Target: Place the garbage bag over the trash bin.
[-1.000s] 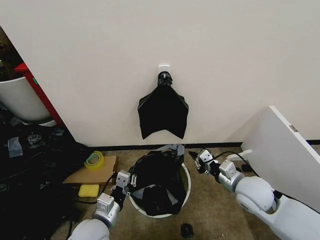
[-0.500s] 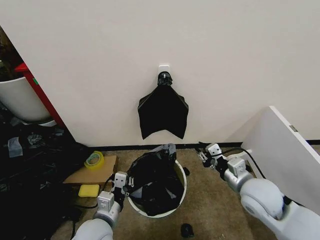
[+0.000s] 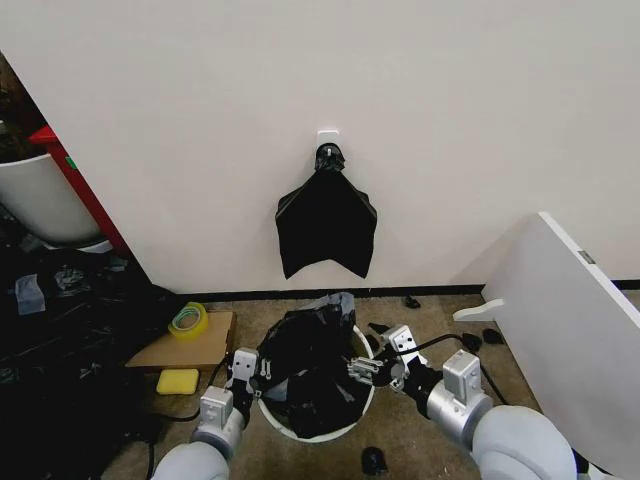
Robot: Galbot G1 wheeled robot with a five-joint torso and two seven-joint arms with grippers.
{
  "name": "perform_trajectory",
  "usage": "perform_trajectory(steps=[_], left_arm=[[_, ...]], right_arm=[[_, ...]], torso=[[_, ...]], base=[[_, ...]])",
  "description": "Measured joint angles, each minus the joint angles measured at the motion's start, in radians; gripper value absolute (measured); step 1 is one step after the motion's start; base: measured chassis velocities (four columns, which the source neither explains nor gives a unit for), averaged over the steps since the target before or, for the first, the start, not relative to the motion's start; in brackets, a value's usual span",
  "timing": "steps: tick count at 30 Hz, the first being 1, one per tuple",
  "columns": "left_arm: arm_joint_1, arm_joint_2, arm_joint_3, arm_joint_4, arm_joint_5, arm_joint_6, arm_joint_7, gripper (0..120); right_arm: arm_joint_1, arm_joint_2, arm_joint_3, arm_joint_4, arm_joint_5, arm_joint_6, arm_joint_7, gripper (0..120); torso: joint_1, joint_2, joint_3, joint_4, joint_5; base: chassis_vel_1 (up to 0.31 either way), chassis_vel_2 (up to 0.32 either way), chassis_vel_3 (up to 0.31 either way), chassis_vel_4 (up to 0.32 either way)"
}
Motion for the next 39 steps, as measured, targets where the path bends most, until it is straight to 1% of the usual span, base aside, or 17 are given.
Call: perform_trajectory(steps=[2,4,6,8,9,10,11,14,15,18,19,20,21,22,25,35,39], left_arm=[[0.0,-0.003,0.001,-0.002,0.011,-0.002,0.002,1],[0.0,-0.003,0.001,-0.002,0.014,-0.003,0.002,1],[0.001,-0.004,0.002,-0.009,0.017,-0.004,0.003,1],[0.002,-0.004,0.002,-0.01,0.017,-0.004,0.003,1],[0.003,-0.005,0.002,-0.012,0.017,-0.004,0.004,1],[0.003,-0.006,0.003,-0.012,0.017,-0.004,0.004,1],[0.003,-0.006,0.003,-0.012,0.017,-0.004,0.004,1],[0.0,-0.007,0.005,-0.012,0.017,-0.005,0.004,1],[0.0,-0.007,0.005,-0.012,0.017,-0.005,0.004,1],[-0.001,0.004,0.005,-0.015,0.015,-0.005,0.005,1],[-0.001,0.004,0.005,-0.015,0.015,-0.005,0.005,1],[-0.001,0.007,0.005,-0.015,0.014,-0.005,0.005,1],[-0.002,0.017,0.005,-0.015,0.011,-0.005,0.005,1],[-0.004,0.02,0.005,-0.015,0.009,-0.006,0.005,1],[-0.01,0.025,0.004,-0.016,0.003,-0.007,0.005,1],[-0.002,0.021,-0.002,-0.011,-0.001,-0.031,0.009,1],[0.009,0.023,-0.014,-0.014,-0.014,-0.062,0.012,1]], right_arm=[[0.002,0.007,-0.006,-0.018,-0.012,-0.001,0.0,77],[0.002,0.008,-0.007,-0.021,-0.013,-0.001,0.0,73],[-0.002,0.006,-0.005,-0.033,-0.016,0.0,-0.001,62],[-0.003,0.005,-0.004,-0.034,-0.016,0.0,-0.001,60],[-0.005,0.003,-0.002,-0.036,-0.013,0.001,-0.001,52],[-0.006,0.002,-0.001,-0.036,-0.012,0.001,-0.001,47],[-0.006,0.002,-0.001,-0.036,-0.012,0.001,-0.001,47],[-0.006,0.004,-0.002,-0.044,-0.012,0.002,-0.001,33],[-0.006,0.004,-0.002,-0.044,-0.012,0.002,-0.001,33],[-0.005,0.007,-0.004,-0.059,-0.008,0.004,0.004,17],[-0.005,0.007,-0.004,-0.059,-0.008,0.004,0.004,17],[-0.005,0.007,-0.004,-0.062,-0.007,0.004,0.005,14],[-0.006,0.007,-0.004,-0.066,-0.004,0.003,0.008,7],[-0.008,0.007,-0.004,-0.067,-0.003,0.003,0.008,4],[-0.013,0.007,0.0,-0.067,0.002,0.005,0.016,0],[-0.03,0.006,0.04,-0.06,0.018,0.03,0.045,0],[-0.034,-0.002,0.075,-0.044,0.015,0.026,0.078,0]], torso=[[0.0,0.0,0.0,-0.0001,0.0],[0.0,0.0,0.0,-0.0001,0.0],[0.0,0.0,0.0,-0.0001,0.0],[0.0,0.0,0.0,-0.0001,0.0],[0.0,0.0,0.0,-0.0001,-0.0001],[0.0,0.0,0.0,-0.0001,0.0],[0.0,0.0,0.0,-0.0001,0.0],[0.0,0.0,0.0,-0.0002,-0.0001],[0.0,0.0,0.0,-0.0002,-0.0001],[0.0,0.0,0.0,-0.0001,-0.0001],[0.0,0.0,0.0,-0.0001,-0.0001],[0.0,0.0,0.0,-0.0001,-0.0001],[0.0,0.0,0.0,0.0,0.0],[0.0,0.0,0.0,-0.0001,0.0],[0.0,0.0,0.0,-0.0002,0.0],[0.0,0.0,0.0,-0.0001,-0.0001],[0.0,0.0,0.0,-0.0001,0.0]], base=[[0.0,0.0,0.0,0.0],[0.0,0.0,0.0,0.0],[0.0,0.0,0.0,0.0],[0.0,0.0,0.0,0.0],[0.0,0.0,0.0,0.0],[0.0,0.0,0.0,0.0],[0.0,0.0,0.0,0.0],[0.0,0.0,0.0,0.0],[0.0,0.0,0.0,0.0],[0.0,0.0,0.0,0.0],[0.0,0.0,0.0,0.0],[0.0,0.0,0.0,0.0],[0.0,0.0,0.0,0.0],[0.0,0.0,0.0,0.0],[0.0,0.0,0.0,0.0],[0.0,0.0,0.0,0.0],[0.0,0.0,0.0,0.0]])
